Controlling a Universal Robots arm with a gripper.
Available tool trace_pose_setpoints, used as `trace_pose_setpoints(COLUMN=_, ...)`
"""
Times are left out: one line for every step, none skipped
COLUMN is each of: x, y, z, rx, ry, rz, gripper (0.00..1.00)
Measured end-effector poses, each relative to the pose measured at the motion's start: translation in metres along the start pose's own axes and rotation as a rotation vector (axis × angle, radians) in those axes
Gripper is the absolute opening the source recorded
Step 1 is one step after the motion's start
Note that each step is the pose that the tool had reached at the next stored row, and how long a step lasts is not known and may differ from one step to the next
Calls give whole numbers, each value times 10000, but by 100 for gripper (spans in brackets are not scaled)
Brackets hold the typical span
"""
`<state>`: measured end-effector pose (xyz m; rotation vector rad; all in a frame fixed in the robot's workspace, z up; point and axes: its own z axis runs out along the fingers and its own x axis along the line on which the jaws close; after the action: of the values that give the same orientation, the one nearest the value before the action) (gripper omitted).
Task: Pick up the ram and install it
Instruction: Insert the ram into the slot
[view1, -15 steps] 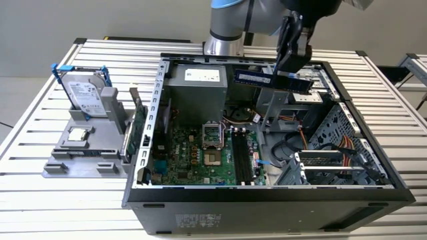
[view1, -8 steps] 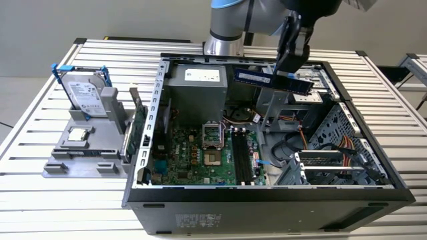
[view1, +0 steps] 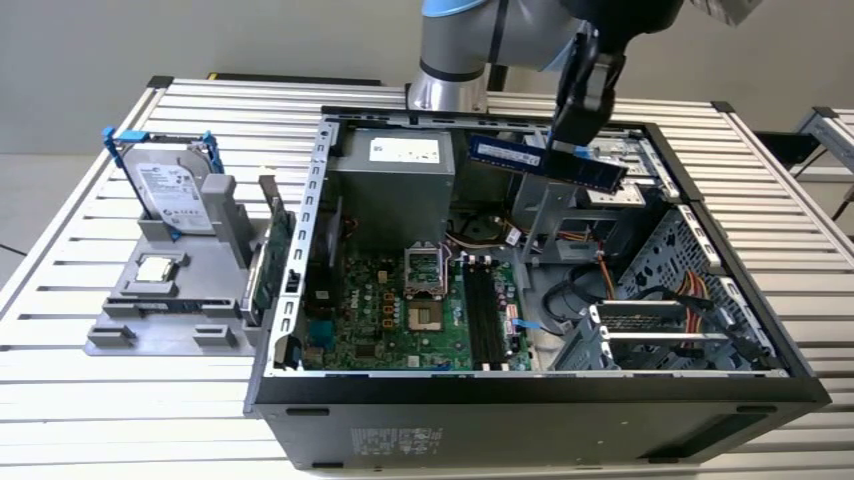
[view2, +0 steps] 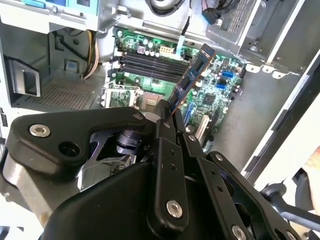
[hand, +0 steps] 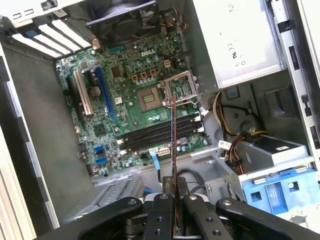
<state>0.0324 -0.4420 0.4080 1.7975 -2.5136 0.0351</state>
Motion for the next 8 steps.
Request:
trace_pose_setpoints(x=0, y=0, z=0, rx=-1, ry=6, rz=73, gripper=0)
trace_pose_setpoints(x=0, y=0, z=0, rx=-4, ry=12, rz=147, gripper=0)
trace_pose_setpoints(x=0, y=0, z=0, rx=-6, ry=17, rz=226, gripper=0)
trace_pose_setpoints(x=0, y=0, z=0, rx=-9, ry=21, rz=298, gripper=0)
trace_pose_setpoints(x=0, y=0, z=0, rx=-11, ry=25, rz=377, gripper=0)
trace_pose_setpoints(x=0, y=0, z=0, rx=-14, ry=27, rz=457, gripper=0)
trace_pose_setpoints(x=0, y=0, z=0, rx=-17, ry=31, rz=533, gripper=0)
trace_pose_setpoints(x=0, y=0, z=0, rx=-20, ry=34, rz=608, gripper=0)
